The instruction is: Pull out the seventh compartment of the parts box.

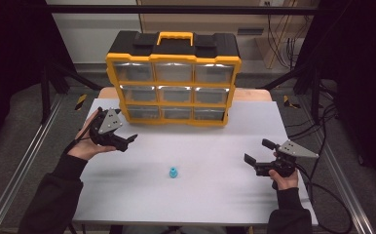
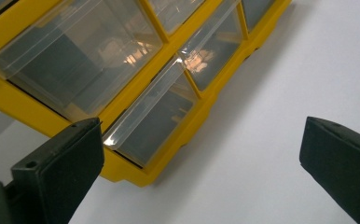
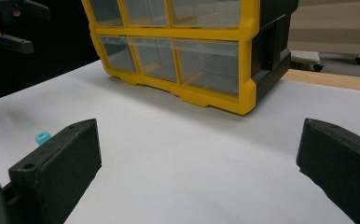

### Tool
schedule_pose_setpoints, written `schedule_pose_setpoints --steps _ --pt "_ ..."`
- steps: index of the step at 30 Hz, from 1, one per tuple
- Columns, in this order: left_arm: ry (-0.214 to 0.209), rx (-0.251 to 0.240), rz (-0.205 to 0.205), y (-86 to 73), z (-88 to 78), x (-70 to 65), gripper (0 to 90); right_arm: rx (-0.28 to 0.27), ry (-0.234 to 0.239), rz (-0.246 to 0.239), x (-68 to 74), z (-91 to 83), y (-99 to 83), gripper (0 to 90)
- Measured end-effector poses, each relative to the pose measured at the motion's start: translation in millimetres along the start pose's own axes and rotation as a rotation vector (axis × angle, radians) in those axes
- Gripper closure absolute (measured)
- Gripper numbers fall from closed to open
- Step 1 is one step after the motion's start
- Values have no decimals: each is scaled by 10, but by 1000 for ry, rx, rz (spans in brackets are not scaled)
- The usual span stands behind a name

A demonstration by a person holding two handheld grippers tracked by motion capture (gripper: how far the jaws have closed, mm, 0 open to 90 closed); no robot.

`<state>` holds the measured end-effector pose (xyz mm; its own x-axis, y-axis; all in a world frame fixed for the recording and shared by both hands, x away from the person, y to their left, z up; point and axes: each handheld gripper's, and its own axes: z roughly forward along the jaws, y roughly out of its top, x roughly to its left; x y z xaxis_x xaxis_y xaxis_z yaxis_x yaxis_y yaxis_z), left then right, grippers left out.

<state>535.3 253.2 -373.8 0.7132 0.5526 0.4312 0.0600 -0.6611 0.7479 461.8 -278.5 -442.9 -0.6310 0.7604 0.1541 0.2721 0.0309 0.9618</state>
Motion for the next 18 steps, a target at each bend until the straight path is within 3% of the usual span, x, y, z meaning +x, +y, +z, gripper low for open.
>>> schedule_pose_setpoints --steps 3,18 --pt "9 15 41 30 23 8 0 0 -3 -3 -2 -3 1 3" --pt "5 80 127 48 135 30 0 2 -3 -4 -3 -3 1 3"
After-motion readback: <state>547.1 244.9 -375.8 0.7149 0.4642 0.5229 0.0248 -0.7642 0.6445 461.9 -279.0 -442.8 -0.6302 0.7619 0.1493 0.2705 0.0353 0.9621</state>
